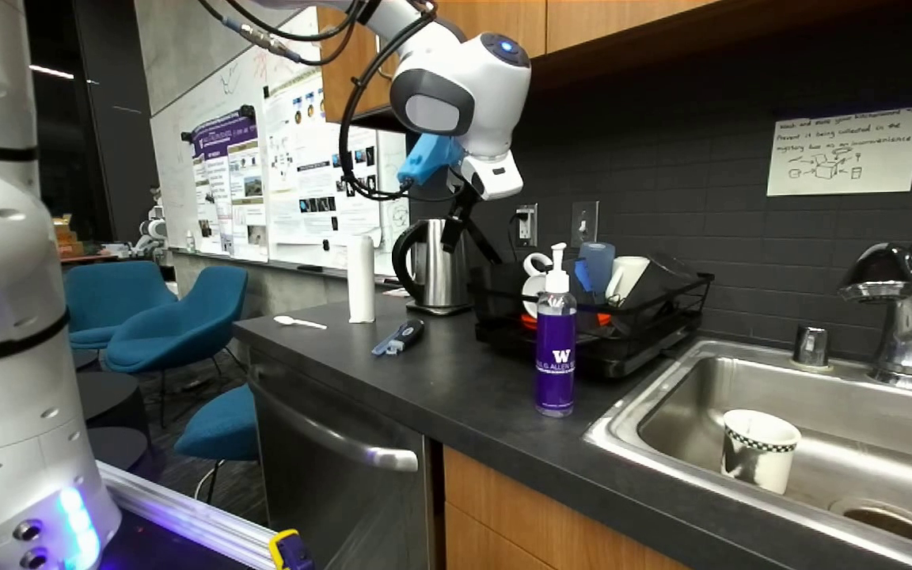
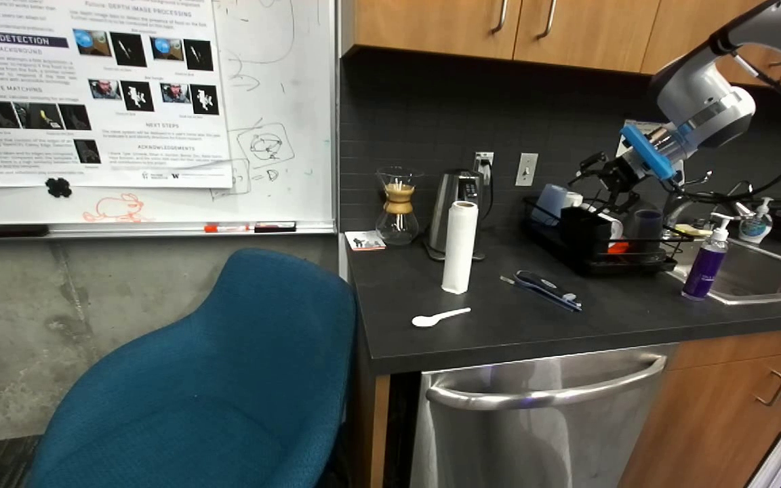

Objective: Pick up the black spoon and put it on the dish rack

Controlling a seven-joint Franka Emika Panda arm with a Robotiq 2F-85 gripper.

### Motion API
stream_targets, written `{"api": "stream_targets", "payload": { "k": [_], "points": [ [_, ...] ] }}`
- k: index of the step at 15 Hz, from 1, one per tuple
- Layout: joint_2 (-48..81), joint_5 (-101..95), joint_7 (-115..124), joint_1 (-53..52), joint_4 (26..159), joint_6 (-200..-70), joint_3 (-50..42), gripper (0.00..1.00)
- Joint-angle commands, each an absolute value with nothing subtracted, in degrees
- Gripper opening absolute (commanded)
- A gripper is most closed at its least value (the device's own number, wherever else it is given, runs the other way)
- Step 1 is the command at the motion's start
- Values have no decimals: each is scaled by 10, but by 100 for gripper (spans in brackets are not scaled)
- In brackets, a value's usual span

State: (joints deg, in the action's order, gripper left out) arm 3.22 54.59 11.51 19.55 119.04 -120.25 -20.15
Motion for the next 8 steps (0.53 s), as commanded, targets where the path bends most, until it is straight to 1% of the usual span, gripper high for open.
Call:
{"api": "stream_targets", "payload": {
  "k": [1,8],
  "points": [
    [-1,548,89,195,1219,-1204,-198,100],
    [-61,523,36,189,1284,-1217,-191,100]
  ]
}}
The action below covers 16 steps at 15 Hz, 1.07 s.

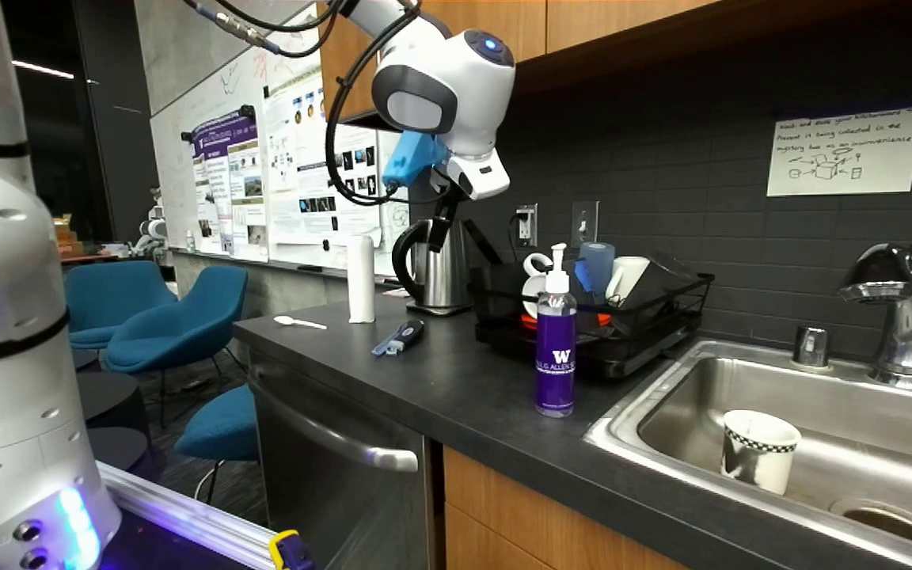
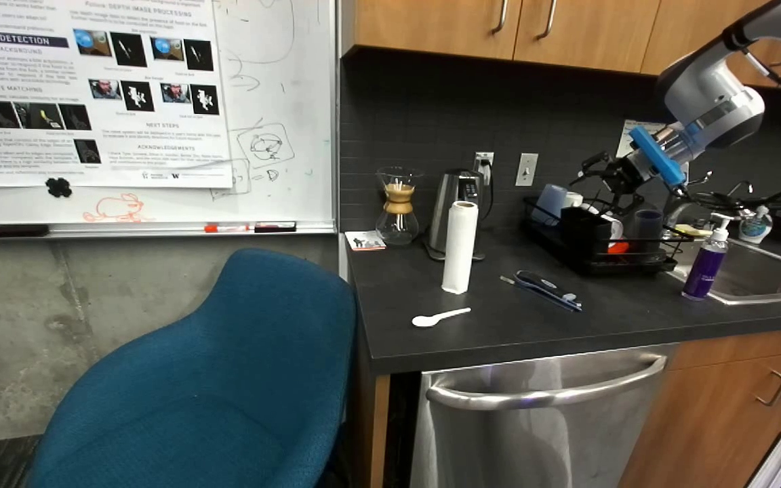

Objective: Pick up the black spoon and put it on the dish rack

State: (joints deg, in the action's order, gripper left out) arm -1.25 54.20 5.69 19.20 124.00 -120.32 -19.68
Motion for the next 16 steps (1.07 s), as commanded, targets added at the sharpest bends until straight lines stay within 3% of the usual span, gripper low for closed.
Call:
{"api": "stream_targets", "payload": {
  "k": [1,16],
  "points": [
    [-70,517,27,188,1293,-1217,-190,100],
    [-210,322,-110,155,1425,-1117,-162,100]
  ]
}}
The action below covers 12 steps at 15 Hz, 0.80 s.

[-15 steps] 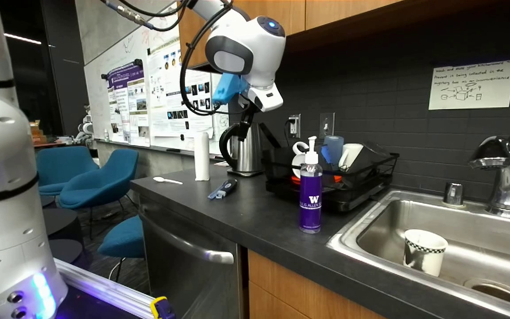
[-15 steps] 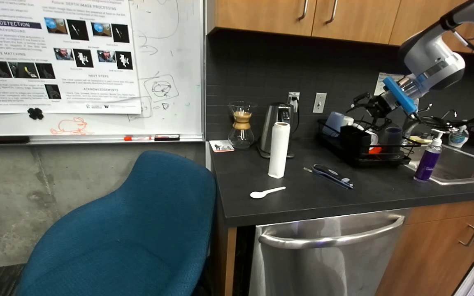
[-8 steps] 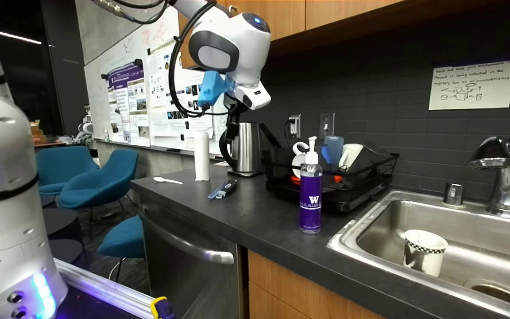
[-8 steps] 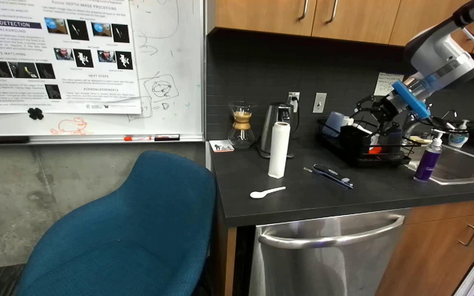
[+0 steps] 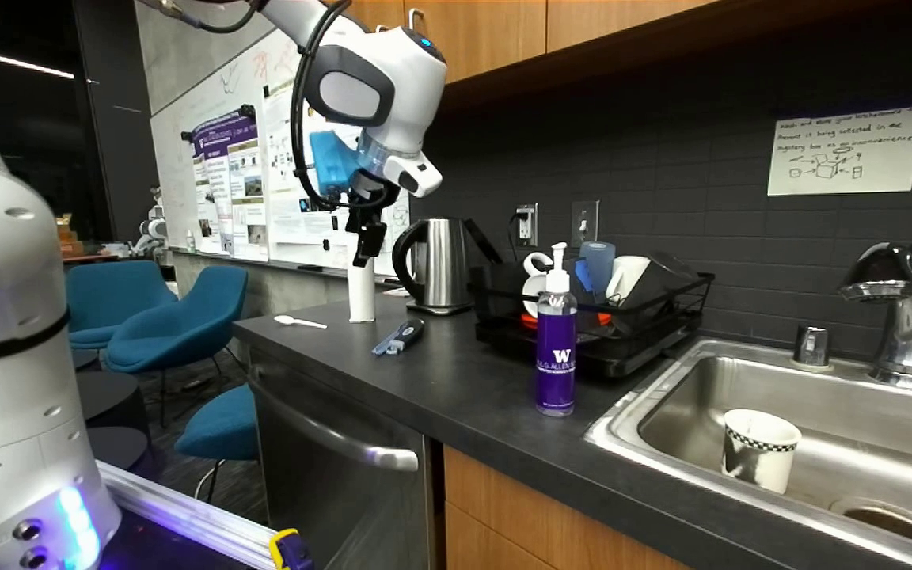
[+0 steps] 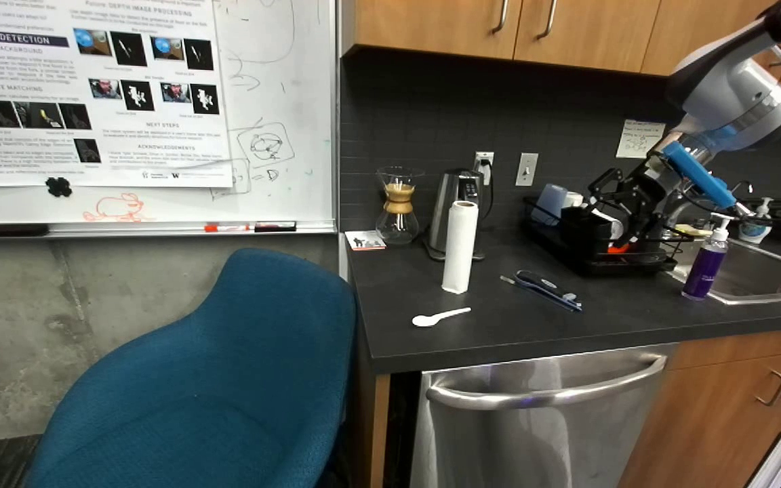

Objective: Pick up the black spoon and put it on the dish rack

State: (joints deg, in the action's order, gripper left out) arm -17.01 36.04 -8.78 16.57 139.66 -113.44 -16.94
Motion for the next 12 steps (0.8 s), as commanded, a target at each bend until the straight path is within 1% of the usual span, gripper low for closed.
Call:
{"api": "stream_targets", "payload": {
  "k": [1,12],
  "points": [
    [-216,309,-117,150,1432,-1112,-158,100],
    [-270,158,-139,90,1500,-1111,-101,100]
  ]
}}
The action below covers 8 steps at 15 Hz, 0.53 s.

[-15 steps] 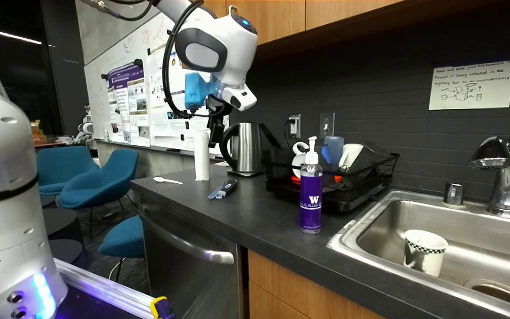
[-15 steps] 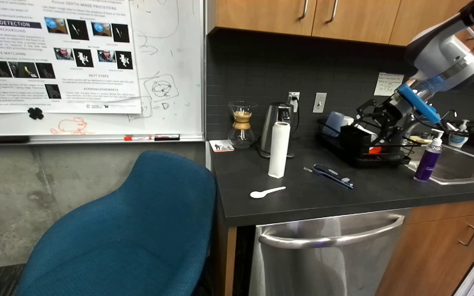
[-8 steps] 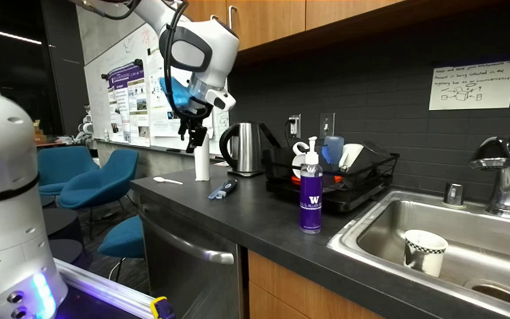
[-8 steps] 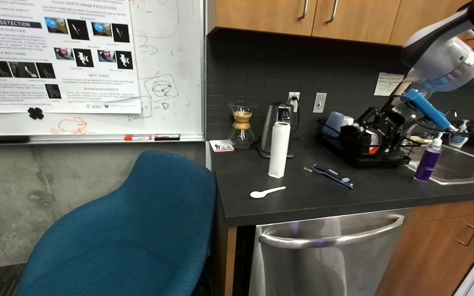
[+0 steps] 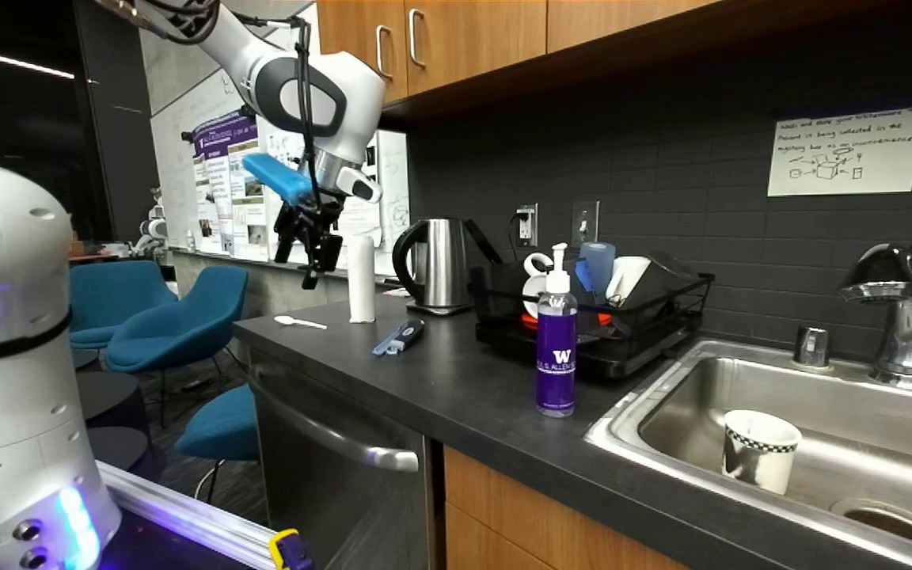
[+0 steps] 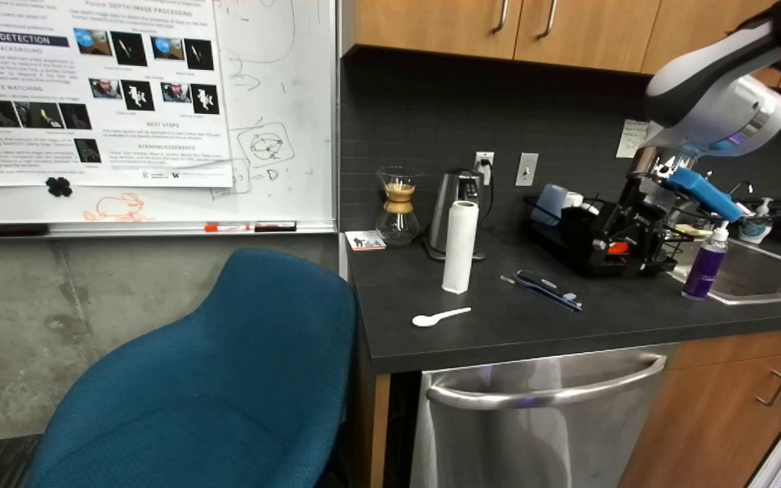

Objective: Pick up the black spoon and put it on the dish rack

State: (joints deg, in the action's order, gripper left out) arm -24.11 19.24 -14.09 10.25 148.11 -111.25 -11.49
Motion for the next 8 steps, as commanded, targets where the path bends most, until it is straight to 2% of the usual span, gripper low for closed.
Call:
{"api": "stream_targets", "payload": {
  "k": [1,8],
  "points": [
    [-273,148,-139,85,1504,-1112,-96,100],
    [-319,114,-126,56,1534,-1122,-67,100]
  ]
}}
